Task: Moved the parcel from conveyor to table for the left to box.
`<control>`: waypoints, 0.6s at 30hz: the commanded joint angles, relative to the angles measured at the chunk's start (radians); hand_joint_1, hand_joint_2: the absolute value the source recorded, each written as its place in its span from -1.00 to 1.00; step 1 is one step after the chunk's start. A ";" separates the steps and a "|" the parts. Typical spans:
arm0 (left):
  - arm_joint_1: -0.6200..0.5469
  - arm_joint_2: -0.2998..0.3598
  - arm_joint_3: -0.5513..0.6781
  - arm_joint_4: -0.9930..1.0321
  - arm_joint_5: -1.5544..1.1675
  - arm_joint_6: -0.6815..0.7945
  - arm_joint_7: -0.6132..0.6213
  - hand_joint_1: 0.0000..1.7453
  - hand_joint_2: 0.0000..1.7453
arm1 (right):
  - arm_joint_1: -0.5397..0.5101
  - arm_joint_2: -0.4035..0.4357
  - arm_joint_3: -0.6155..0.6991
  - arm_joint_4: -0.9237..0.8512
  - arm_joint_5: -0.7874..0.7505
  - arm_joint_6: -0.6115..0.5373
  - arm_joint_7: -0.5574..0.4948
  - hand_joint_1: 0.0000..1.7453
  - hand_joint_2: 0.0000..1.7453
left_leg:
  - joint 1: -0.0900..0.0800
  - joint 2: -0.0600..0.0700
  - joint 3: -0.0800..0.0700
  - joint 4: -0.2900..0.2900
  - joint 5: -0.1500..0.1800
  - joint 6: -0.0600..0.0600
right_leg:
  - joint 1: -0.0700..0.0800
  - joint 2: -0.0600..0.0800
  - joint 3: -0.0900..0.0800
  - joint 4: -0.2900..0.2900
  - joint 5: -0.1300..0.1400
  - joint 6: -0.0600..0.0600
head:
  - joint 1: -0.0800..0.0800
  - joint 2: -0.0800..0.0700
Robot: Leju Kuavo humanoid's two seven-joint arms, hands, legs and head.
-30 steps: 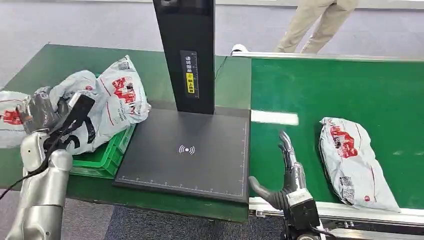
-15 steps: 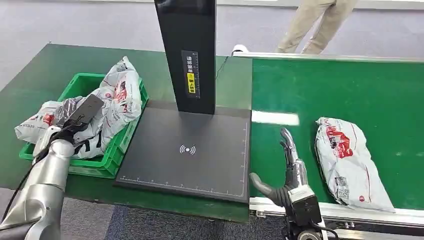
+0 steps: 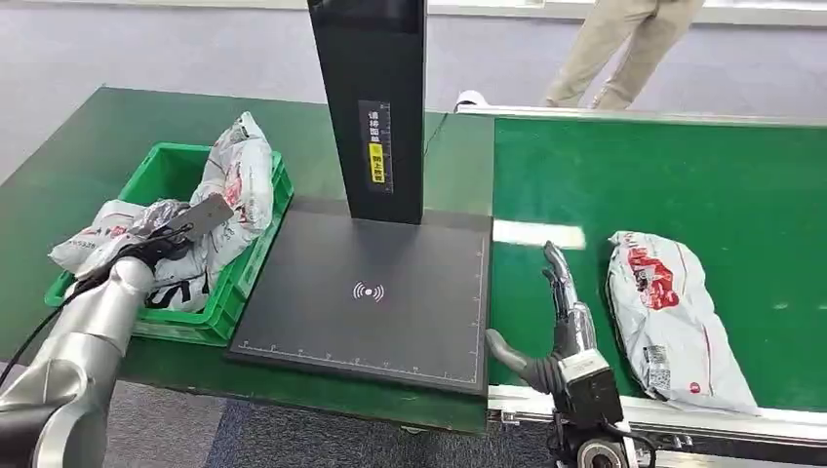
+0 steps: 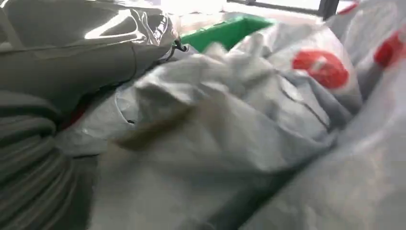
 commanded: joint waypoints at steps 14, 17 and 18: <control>0.108 -0.101 -0.065 -0.104 -0.010 0.202 0.019 -1.00 1.00 | 0.015 -0.018 -0.006 0.015 -0.006 -0.007 0.019 -1.00 1.00 | -0.001 -0.006 0.004 -0.001 0.002 0.001 | -0.002 -0.005 0.005 -0.001 0.000 0.001 | 0.000 0.000; 0.163 -0.115 -0.031 -0.239 0.010 0.279 0.028 -1.00 1.00 | 0.029 -0.014 -0.005 -0.001 -0.005 -0.005 0.018 -1.00 1.00 | -0.002 -0.007 0.003 -0.001 0.002 0.002 | -0.002 -0.006 0.004 -0.001 0.000 0.002 | 0.000 0.000; 0.174 -0.118 -0.023 -0.270 0.019 0.296 0.022 -1.00 1.00 | 0.030 -0.014 -0.004 -0.002 -0.005 -0.005 0.017 -1.00 1.00 | -0.002 -0.007 0.001 -0.002 0.003 0.002 | -0.002 -0.005 0.002 -0.003 0.001 0.002 | 0.000 0.000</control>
